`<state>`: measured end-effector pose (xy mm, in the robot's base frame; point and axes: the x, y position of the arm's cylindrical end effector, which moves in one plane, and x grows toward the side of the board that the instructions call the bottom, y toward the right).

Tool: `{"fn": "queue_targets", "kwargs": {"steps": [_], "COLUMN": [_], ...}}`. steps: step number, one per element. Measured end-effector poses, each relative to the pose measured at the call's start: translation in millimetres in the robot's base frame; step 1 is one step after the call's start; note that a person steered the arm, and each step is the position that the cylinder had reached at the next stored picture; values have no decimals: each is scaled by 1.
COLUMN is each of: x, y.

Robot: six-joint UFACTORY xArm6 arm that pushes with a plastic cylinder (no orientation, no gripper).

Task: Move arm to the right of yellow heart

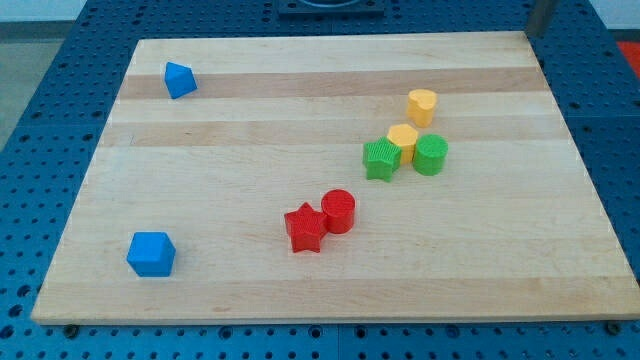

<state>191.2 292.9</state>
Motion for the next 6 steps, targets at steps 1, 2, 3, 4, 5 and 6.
{"fn": "queue_targets", "kwargs": {"steps": [1,2,3,4,5,6], "x": [1,1,1,10,62,80], "y": [-33,-33,-51,-51,-48,-46]}}
